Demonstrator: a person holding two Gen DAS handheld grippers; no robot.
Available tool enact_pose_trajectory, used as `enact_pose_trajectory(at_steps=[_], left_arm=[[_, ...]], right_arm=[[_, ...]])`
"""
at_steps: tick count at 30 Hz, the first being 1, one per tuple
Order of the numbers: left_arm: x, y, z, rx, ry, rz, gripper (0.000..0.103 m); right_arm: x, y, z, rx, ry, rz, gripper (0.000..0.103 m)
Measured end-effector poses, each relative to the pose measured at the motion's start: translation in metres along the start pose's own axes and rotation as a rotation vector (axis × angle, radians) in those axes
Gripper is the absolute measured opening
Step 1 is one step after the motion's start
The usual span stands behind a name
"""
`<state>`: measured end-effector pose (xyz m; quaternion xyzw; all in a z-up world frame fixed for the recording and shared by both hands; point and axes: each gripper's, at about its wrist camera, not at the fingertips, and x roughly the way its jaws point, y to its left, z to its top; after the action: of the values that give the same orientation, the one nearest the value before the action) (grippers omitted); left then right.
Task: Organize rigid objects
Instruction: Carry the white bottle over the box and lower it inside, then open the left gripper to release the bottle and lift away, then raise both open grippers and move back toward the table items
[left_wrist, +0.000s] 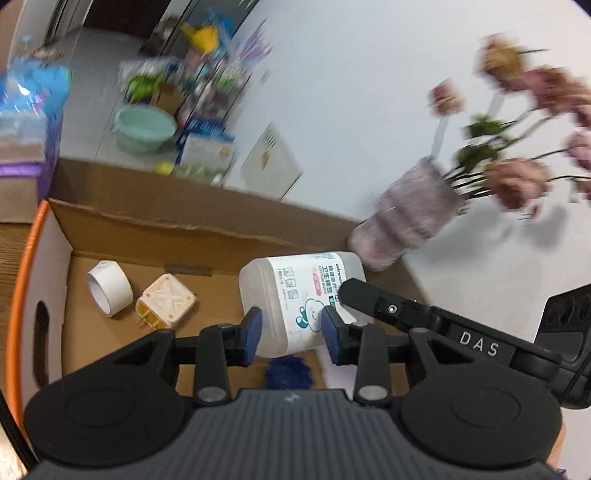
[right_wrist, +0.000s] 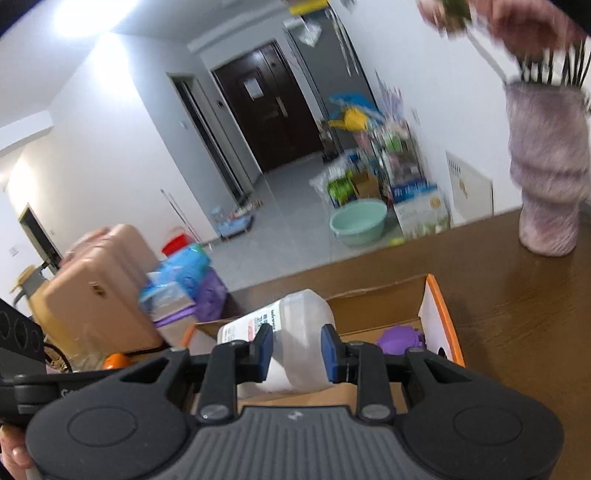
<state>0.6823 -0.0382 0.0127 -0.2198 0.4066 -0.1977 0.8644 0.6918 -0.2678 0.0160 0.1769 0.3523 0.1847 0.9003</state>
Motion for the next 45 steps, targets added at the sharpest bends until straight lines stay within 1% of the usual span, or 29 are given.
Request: enact_pose_trajectory(at_steps=[2,5,7,8,11,12,14,16,17,19,20,21,23,26,28,30,32,34,36,39,42,43,45], left_arm=[[0.022,0.010,0.008,-0.024,0.030,0.036,0.035],[0.048,0.020,0.014,-0.027,0.063,0.085,0.035],[0.060,0.027,0.016,-0.041,0.085,0.111,0.035],[0.064,0.031,0.017,-0.056,0.091,0.116,0.036],[0.070,0.037,0.018,-0.078,0.090,0.139,0.037],[0.068,0.035,0.017,-0.068,0.084,0.139,0.037],[0.061,0.030,0.014,-0.028,0.069,0.117,0.041],[0.053,0.019,0.015,-0.010,0.056,0.101,0.049],[0.047,0.014,0.015,0.001,0.054,0.097,0.051],[0.027,0.004,0.015,0.030,0.041,0.120,0.060],[0.016,-0.001,0.014,0.045,0.025,0.144,0.060],[0.001,-0.007,0.013,0.062,0.007,0.167,0.060],[-0.026,-0.017,0.010,0.079,-0.002,0.183,0.061],[-0.080,-0.040,0.001,0.110,-0.021,0.208,0.061],[-0.127,-0.060,-0.009,0.148,-0.083,0.235,0.065],[-0.178,-0.086,-0.024,0.192,-0.157,0.240,0.069],[-0.227,-0.113,-0.037,0.219,-0.209,0.240,0.069],[-0.275,-0.137,-0.049,0.233,-0.248,0.229,0.069],[-0.330,-0.169,-0.064,0.258,-0.303,0.210,0.070],[-0.401,-0.210,-0.089,0.298,-0.380,0.188,0.072],[-0.473,-0.248,-0.125,0.360,-0.475,0.166,0.078],[-0.491,-0.256,-0.135,0.370,-0.496,0.156,0.079],[-0.526,-0.272,-0.156,0.393,-0.531,0.138,0.079]], right_arm=[[0.028,-0.015,0.002,0.034,0.034,-0.001,0.028],[0.061,-0.026,-0.002,0.051,0.077,-0.028,0.028],[0.077,-0.028,-0.005,0.044,0.098,-0.042,0.028],[0.082,-0.027,-0.007,0.042,0.108,-0.045,0.030],[0.094,-0.030,-0.011,0.053,0.132,-0.052,0.030],[0.095,-0.031,-0.012,0.056,0.128,-0.052,0.030],[0.092,-0.027,-0.014,0.033,0.117,-0.077,0.031],[0.084,-0.019,-0.015,-0.001,0.104,-0.096,0.033],[0.079,-0.018,-0.013,-0.004,0.101,-0.101,0.035],[0.062,-0.012,-0.010,-0.009,0.094,-0.101,0.040],[0.051,-0.009,-0.009,-0.014,0.081,-0.099,0.042],[0.039,-0.006,-0.008,-0.022,0.069,-0.100,0.043],[0.014,0.003,-0.008,-0.039,0.058,-0.108,0.045],[-0.034,0.020,-0.008,-0.072,0.040,-0.109,0.046],[-0.071,0.035,-0.011,-0.099,0.009,-0.099,0.046],[-0.109,0.051,-0.016,-0.128,-0.030,-0.089,0.049],[-0.150,0.068,-0.022,-0.151,-0.058,-0.081,0.050],[-0.194,0.084,-0.028,-0.164,-0.092,-0.072,0.050],[-0.240,0.102,-0.035,-0.186,-0.136,-0.059,0.050],[-0.314,0.127,-0.046,-0.225,-0.200,-0.040,0.051],[-0.386,0.151,-0.060,-0.276,-0.275,-0.035,0.059],[-0.409,0.158,-0.067,-0.295,-0.303,-0.035,0.063],[-0.445,0.168,-0.079,-0.318,-0.346,-0.034,0.064]])
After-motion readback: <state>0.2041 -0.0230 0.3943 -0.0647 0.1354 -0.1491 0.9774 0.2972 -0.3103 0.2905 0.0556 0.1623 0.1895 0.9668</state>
